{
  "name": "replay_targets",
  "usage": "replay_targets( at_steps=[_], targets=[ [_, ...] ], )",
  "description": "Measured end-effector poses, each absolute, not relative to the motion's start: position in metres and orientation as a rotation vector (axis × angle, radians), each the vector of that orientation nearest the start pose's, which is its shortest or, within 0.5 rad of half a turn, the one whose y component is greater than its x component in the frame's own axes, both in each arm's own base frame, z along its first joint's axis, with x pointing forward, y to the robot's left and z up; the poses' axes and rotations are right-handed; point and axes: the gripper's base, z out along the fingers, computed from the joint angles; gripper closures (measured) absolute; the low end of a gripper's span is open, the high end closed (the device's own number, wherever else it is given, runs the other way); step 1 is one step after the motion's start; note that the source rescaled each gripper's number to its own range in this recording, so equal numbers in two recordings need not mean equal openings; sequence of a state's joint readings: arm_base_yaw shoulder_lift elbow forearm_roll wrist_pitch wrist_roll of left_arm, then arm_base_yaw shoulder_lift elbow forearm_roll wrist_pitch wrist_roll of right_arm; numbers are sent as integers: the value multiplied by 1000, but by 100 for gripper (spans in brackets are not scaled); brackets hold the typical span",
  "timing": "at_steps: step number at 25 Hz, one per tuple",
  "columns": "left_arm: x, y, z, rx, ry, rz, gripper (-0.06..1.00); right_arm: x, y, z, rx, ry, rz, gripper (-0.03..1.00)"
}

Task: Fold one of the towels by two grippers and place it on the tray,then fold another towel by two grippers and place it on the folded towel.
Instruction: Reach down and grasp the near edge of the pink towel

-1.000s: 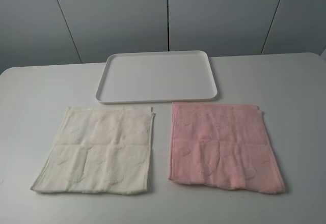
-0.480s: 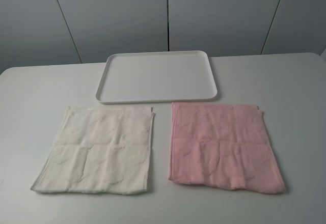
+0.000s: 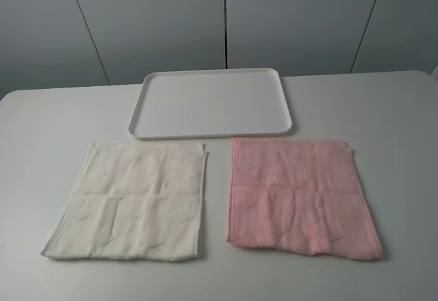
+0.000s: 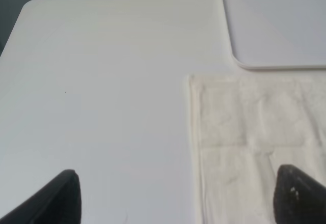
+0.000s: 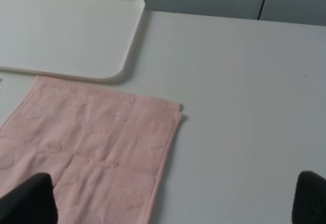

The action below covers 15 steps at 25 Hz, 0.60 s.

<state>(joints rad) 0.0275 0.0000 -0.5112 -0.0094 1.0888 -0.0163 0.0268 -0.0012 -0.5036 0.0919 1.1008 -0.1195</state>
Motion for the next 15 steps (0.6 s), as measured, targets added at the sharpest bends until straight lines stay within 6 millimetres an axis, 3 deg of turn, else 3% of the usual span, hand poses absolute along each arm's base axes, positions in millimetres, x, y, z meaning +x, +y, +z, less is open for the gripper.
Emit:
replay_targets(
  at_steps=[9, 15],
  targets=[
    [-7, -2, 278, -46, 2065, -16, -3, -8, 10, 276, -105, 2067, 123, -3],
    [8, -2, 278, -41, 2161, -26, -3, -4, 10, 276, -35, 2100, 162, -3]
  ],
)
